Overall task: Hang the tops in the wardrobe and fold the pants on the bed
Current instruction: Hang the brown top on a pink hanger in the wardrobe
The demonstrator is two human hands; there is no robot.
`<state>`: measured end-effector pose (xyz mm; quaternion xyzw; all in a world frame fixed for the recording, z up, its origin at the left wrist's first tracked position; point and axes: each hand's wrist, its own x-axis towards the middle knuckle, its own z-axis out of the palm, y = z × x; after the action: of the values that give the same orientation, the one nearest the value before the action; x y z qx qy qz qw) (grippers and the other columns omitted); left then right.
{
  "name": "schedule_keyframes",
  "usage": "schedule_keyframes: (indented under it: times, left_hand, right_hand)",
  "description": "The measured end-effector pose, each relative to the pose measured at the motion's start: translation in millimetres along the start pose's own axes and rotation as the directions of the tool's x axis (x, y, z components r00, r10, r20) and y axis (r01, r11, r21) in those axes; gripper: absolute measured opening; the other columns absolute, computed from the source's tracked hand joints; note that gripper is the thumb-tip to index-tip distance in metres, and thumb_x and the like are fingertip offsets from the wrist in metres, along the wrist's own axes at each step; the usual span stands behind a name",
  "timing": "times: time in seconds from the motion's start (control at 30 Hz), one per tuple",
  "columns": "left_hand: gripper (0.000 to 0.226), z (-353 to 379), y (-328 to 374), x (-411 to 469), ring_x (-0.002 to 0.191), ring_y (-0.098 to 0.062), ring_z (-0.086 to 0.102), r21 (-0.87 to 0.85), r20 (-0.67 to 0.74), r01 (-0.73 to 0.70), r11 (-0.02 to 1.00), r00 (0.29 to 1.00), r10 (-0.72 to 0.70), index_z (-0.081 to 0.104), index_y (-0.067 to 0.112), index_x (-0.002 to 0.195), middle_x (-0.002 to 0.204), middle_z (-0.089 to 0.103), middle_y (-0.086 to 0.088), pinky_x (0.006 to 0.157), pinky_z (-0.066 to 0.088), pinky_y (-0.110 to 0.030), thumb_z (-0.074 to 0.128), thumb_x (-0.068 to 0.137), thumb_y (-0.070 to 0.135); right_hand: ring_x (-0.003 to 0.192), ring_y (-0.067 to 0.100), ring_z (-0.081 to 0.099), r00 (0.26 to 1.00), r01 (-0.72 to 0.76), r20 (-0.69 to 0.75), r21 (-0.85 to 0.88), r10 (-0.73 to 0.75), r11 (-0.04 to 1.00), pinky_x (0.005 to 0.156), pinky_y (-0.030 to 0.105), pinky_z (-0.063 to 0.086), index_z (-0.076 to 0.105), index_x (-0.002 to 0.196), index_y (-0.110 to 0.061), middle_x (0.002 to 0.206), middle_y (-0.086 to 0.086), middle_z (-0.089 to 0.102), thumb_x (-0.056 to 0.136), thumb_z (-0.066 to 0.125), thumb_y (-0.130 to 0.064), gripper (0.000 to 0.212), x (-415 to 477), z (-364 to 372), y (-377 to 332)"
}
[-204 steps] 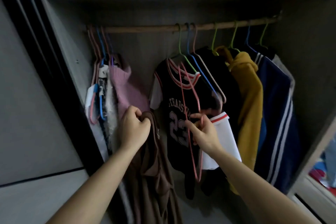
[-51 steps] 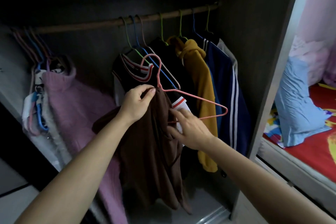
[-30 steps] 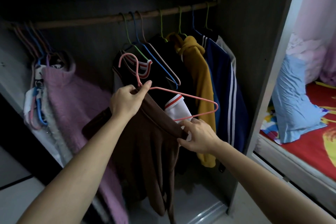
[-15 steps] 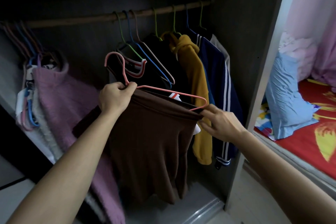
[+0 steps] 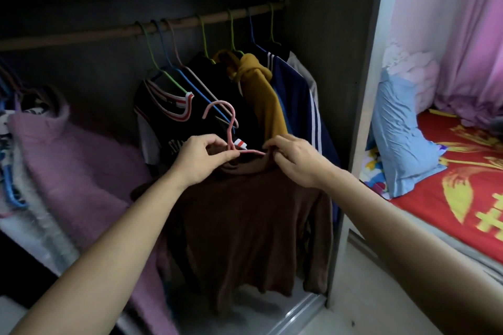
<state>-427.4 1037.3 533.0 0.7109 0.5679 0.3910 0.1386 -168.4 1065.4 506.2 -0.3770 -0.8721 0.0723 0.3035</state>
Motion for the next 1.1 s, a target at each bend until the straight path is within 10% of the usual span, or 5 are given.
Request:
schedule_keyframes:
  times: [0.23,0.57,0.73,0.93,1.1]
  left_hand:
    - [0.012,-1.4,-0.8,-7.8,0.084,-0.004,0.066,-0.333,-0.037,0.088,0.939,0.994,-0.106,0.076,0.024,0.089,0.086,0.073,0.006,0.08,0.05,-0.016,0.068,0.092,0.032]
    - [0.023,-29.5,-29.8,-19.6,0.091,-0.014,0.058,-0.433,-0.19,0.16,0.887,0.946,-0.264,0.068,0.02,0.081,0.094,0.063,-0.002,0.089,0.047,-0.036,0.061,0.097,0.037]
    - [0.028,-44.6,-22.7,-16.1,0.079,0.003,0.058,-0.42,-0.317,0.081,0.904,0.92,-0.23,0.067,0.027,0.078,0.082,0.065,0.014,0.078,0.044,-0.023,0.053,0.102,0.033]
    - [0.059,-65.0,-40.3,-21.2,0.1,0.01,0.06,-0.258,-0.04,0.211,0.943,0.973,-0.228,0.066,0.034,0.11,0.111,0.067,0.015,0.091,0.044,-0.019,0.055,0.075,0.081]
    - [0.026,-53.3,-56.1,-35.7,0.072,-0.005,0.068,-0.334,0.003,0.118,0.935,0.992,-0.124,0.079,0.027,0.09,0.083,0.076,0.004,0.066,0.054,-0.025,0.08,0.072,0.046]
  right_hand:
    - [0.083,0.003,0.044,0.995,0.101,-0.005,-0.093,-0.102,0.991,0.082,0.038,0.05,0.068,0.108,-0.022,0.09,-0.014,0.051,0.105,0.042,-0.044,0.034,2.4,10.1,-8.4]
    - [0.098,0.02,0.061,0.998,-0.015,0.064,-0.118,0.023,0.993,0.088,0.042,0.052,0.068,0.124,-0.021,0.109,-0.006,0.052,0.105,0.044,-0.04,0.036,9.4,3.7,-7.1]
    - [0.103,0.022,0.063,0.989,0.067,0.139,-0.127,-0.049,0.99,0.09,0.042,0.051,0.068,0.126,-0.017,0.116,0.004,0.063,0.106,0.045,-0.033,0.035,25.3,6.1,-25.8]
    - [0.092,0.021,0.063,0.977,0.208,-0.026,-0.068,-0.21,0.976,0.085,0.036,0.052,0.069,0.118,-0.007,0.104,0.008,0.062,0.106,0.05,-0.026,0.03,46.4,0.5,-50.9]
    - [0.092,0.018,0.063,0.964,0.247,-0.09,-0.024,-0.248,0.969,0.086,0.032,0.053,0.072,0.113,-0.006,0.101,0.007,0.065,0.102,0.056,-0.024,0.026,61.4,-7.3,-49.5]
